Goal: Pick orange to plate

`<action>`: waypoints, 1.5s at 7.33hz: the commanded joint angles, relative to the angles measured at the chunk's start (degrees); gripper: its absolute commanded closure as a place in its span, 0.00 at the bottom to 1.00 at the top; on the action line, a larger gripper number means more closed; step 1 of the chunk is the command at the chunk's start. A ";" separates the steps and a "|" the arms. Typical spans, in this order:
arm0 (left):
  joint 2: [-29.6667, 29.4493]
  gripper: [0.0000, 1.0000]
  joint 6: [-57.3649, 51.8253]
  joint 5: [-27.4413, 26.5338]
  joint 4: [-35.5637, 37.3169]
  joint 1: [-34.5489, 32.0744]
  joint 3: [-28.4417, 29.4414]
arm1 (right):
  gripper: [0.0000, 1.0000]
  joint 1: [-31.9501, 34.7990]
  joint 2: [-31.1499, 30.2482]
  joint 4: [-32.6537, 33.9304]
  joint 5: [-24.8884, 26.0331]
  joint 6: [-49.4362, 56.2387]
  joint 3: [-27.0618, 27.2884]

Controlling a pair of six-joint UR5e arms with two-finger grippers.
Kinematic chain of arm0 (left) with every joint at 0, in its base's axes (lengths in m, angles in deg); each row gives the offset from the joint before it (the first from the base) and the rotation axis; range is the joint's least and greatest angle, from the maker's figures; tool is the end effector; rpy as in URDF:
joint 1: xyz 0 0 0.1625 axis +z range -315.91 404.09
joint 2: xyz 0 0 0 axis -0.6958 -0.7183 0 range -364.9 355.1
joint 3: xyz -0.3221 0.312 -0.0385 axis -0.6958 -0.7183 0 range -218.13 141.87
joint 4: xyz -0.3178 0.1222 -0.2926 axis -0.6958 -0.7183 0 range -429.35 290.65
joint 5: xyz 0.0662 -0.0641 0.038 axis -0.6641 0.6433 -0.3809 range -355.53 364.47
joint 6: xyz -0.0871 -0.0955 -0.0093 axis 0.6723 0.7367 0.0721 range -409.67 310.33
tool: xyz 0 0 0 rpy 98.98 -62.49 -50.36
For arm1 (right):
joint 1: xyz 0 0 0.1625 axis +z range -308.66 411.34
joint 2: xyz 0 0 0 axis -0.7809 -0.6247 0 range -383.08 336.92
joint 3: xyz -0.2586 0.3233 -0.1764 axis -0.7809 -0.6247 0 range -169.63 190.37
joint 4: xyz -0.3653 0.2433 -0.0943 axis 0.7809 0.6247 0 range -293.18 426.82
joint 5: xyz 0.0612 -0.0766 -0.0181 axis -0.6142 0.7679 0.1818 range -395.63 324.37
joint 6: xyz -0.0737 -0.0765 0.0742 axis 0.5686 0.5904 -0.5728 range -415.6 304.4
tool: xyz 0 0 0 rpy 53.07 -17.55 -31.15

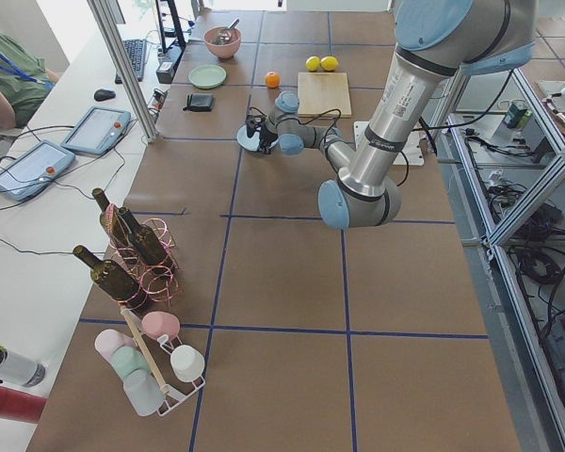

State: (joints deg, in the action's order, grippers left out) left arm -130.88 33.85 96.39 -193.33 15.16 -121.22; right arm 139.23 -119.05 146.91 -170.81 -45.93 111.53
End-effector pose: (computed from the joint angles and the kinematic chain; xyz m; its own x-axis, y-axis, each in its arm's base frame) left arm 0.6376 -0.4997 0.2884 0.4459 -0.1176 -0.8873 0.4097 0.9082 0.0855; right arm 0.0229 -0.5013 0.6335 0.6817 -0.3696 0.6314 0.1522 0.9158 0.3717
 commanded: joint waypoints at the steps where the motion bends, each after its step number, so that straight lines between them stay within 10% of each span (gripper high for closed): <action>1: 0.29 0.20 -0.20 -0.25 0.06 0.18 0.11 | 0.00 0.00 0.08 0.07 0.09 0.00 0.00; 2: 0.38 0.00 -0.46 -0.08 0.23 0.01 -0.32 | 0.00 0.00 0.00 -0.02 0.00 -0.09 0.52; 7: 15.28 0.00 -41.32 16.50 26.84 -19.27 -27.28 | 0.00 -0.44 1.31 -0.20 -2.02 -0.18 1.75; 11: 27.76 0.00 -69.59 37.67 29.39 -47.33 -21.01 | 0.00 -3.16 5.01 -0.11 -1.93 -5.27 1.76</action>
State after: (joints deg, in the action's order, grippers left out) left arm -107.42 -29.77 127.38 -165.56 -25.39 -145.03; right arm 136.55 -114.59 146.81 -172.66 -50.54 113.29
